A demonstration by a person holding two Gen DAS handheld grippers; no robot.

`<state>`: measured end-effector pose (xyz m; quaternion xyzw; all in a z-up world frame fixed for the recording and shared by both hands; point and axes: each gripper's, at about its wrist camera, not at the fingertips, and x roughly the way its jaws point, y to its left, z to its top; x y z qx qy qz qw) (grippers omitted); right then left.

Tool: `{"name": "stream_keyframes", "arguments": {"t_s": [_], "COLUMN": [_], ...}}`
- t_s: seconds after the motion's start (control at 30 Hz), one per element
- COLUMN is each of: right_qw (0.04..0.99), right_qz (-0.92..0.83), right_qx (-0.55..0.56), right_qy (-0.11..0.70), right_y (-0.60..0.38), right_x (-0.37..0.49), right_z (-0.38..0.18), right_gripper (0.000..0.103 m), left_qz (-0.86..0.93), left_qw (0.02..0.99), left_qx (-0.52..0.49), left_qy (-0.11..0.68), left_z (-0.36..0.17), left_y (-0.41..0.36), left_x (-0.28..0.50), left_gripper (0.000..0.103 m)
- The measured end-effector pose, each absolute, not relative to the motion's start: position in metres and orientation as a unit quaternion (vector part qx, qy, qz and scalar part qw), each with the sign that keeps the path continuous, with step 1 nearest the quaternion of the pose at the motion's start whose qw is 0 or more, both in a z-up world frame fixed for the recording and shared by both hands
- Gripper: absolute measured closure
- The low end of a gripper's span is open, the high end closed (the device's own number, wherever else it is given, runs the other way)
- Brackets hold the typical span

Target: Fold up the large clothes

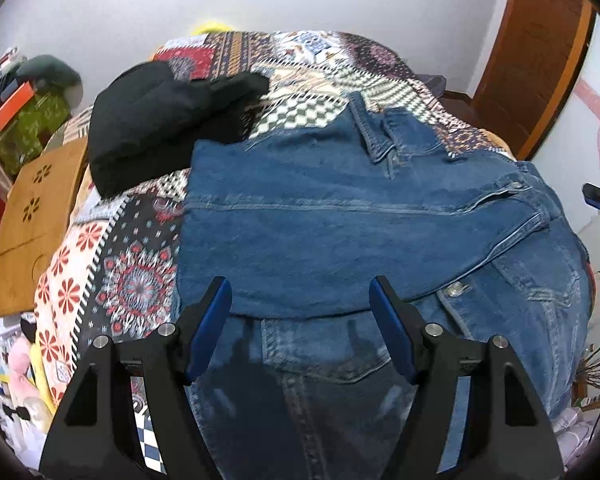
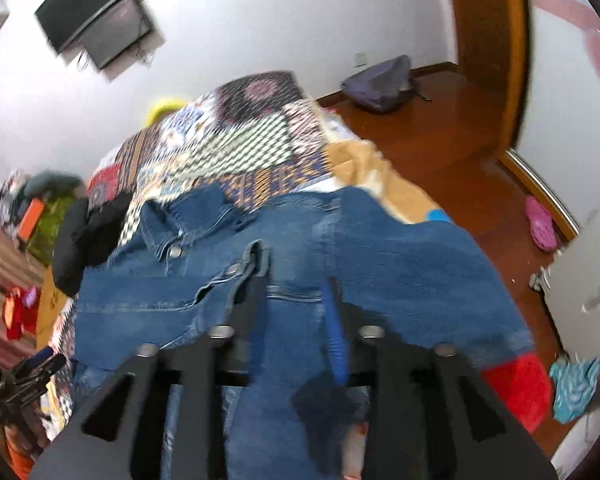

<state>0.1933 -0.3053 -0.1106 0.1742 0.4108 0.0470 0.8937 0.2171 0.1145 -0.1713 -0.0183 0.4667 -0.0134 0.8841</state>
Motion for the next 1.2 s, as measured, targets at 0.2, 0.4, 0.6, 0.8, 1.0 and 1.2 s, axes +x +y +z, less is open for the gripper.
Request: {"name": "stream_keyframes", "arguments": {"t_s": [0.2, 0.4, 0.6, 0.8, 1.0, 1.2], "right_qw": [0.897, 0.871, 0.816, 0.786, 0.784, 0.786], "right_qz": [0.0, -0.031, -0.037, -0.032, -0.053, -0.094], "right_qx": [0.229, 0.289, 0.377, 0.441, 0.46, 0.46], "right_qy": [0.377, 0.395, 0.436, 0.431, 0.414, 0.402], "right_y": [-0.357, -0.394, -0.416, -0.431, -0.441, -0.444], "right_x": [0.162, 0.147, 0.143, 0.153, 0.171, 0.187], "right_z": [-0.1, -0.126, -0.183, -0.213, -0.229, -0.232], "right_gripper": [0.053, 0.05, 0.05, 0.05, 0.05, 0.051], "left_qz": [-0.03, -0.05, -0.071, -0.078, -0.067, -0.062], "left_qw": [0.899, 0.907, 0.903, 0.893, 0.889, 0.885], "left_qx": [0.005, 0.008, 0.01, 0.023, 0.015, 0.0], "left_qy": [0.436, 0.419, 0.424, 0.443, 0.453, 0.461], "left_z": [-0.144, -0.129, -0.135, -0.15, -0.159, -0.168], "left_y": [0.085, 0.057, 0.031, 0.016, 0.02, 0.027], "left_x": [0.226, 0.241, 0.25, 0.255, 0.261, 0.264], "left_gripper": [0.033, 0.028, 0.025, 0.025, 0.025, 0.025]}}
